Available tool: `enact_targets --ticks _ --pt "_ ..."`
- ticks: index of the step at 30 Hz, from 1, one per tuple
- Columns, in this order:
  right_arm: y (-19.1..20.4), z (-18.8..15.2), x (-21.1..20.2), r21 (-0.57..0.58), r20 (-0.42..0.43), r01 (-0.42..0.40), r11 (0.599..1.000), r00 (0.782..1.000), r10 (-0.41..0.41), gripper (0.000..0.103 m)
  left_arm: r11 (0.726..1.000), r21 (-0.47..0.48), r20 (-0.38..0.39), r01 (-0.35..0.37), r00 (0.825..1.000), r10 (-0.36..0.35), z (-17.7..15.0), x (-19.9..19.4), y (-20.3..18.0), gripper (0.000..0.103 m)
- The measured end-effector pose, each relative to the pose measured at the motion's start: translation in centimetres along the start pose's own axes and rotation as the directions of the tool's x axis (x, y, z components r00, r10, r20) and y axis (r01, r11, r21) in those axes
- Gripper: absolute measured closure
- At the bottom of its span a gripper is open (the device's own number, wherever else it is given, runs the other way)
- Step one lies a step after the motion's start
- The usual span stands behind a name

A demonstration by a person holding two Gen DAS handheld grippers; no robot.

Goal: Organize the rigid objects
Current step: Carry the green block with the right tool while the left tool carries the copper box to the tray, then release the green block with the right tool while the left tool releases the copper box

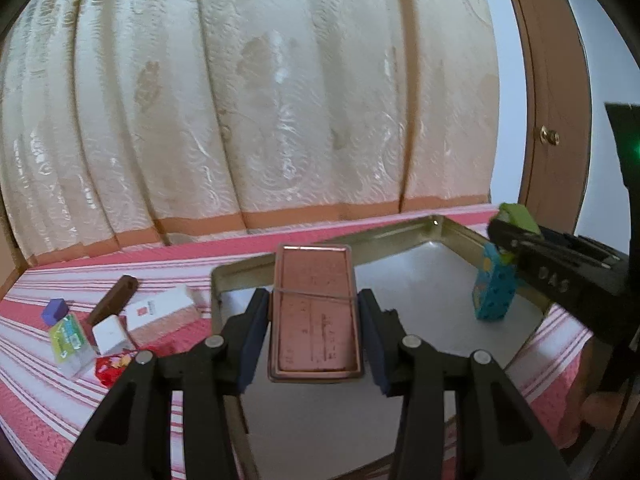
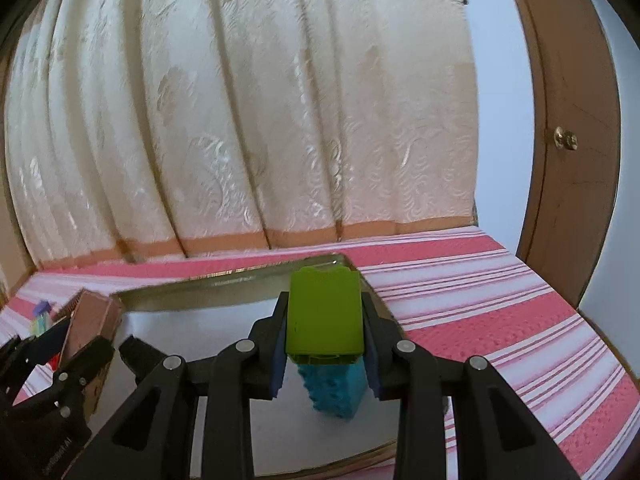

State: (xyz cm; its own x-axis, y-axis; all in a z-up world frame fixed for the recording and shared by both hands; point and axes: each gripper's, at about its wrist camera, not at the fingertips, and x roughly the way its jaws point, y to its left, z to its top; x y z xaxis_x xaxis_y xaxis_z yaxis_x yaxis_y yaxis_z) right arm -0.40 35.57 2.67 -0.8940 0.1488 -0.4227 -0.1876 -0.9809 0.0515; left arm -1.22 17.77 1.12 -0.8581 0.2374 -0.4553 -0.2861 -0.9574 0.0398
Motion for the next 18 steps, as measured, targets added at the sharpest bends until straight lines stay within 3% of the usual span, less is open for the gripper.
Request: enact_targets --ticks 11,18 --pt "1.6 -0.7 0.7 -0.056 -0.044 0.0 0.998 0.999 -0.002 0.069 0.999 -0.022 -0.126 -0.026 0.992 0.023 0.1 2.4 -0.5 0.059" --pt "2.8 -0.7 1.2 -0.089 -0.045 -0.001 0.996 0.999 -0.003 0.069 0.999 -0.01 -0.129 -0.05 0.99 0.049 0.5 3.1 -1.1 0.059"
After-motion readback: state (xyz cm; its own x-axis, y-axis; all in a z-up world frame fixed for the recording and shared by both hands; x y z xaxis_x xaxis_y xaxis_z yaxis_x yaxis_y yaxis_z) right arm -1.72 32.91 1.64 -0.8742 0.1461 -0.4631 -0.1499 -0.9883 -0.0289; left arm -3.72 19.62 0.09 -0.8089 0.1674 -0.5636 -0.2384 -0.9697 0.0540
